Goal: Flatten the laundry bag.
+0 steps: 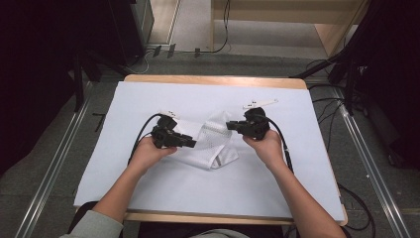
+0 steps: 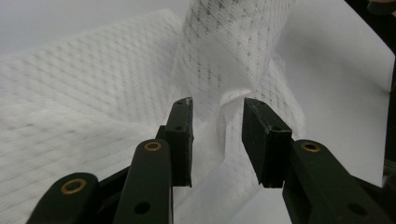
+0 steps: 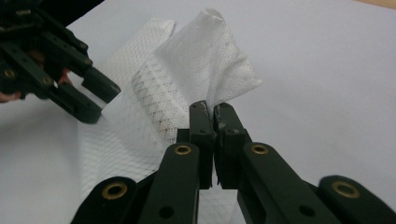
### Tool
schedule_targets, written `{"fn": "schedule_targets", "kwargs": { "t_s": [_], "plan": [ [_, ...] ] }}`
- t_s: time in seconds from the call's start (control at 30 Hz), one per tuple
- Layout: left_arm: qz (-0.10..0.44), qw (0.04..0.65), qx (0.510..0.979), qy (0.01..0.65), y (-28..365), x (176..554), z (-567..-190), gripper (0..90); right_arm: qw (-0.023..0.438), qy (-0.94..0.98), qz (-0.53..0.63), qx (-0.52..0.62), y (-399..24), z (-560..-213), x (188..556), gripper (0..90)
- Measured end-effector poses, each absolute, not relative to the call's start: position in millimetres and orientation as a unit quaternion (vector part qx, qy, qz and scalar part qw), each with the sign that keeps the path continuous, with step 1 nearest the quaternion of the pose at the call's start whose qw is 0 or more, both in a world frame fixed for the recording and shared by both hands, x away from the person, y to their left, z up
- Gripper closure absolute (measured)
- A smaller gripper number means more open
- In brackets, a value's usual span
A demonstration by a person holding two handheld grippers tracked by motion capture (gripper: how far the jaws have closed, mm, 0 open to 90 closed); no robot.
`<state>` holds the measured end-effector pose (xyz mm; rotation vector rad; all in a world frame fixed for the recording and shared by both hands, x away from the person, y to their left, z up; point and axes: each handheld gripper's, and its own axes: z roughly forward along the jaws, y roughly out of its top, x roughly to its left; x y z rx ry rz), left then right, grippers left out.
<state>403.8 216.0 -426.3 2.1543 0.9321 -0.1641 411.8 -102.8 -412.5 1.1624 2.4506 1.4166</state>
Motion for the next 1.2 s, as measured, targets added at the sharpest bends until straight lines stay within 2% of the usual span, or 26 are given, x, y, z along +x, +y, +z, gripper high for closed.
{"fn": "schedule_targets", "kwargs": {
  "t_s": [0.27, 0.53, 0.73, 0.93, 1.2],
  "plan": [
    [0.001, 0.371, 0.838, 0.400, 249, 412, -416, 60.8, 0.041, 0.805, 0.464, 0.367, -102, -405, 392, 88.8],
    [0.031, 0.353, 0.825, 0.441, 278, 423, -418, 57.2, 0.037, 0.812, 0.459, 0.359, -102, -407, 378, 88.6],
    [0.035, 0.345, 0.816, 0.463, 291, 429, -424, 52.5, 0.037, 0.812, 0.462, 0.356, -104, -406, 370, 88.5],
    [0.016, 0.331, 0.813, 0.478, 294, 438, -437, 53.3, 0.034, 0.810, 0.467, 0.354, -106, -405, 358, 88.4],
    [0.032, 0.313, 0.810, 0.494, 298, 439, -444, 52.5, 0.029, 0.814, 0.464, 0.349, -105, -407, 347, 88.2]
  ]
}}
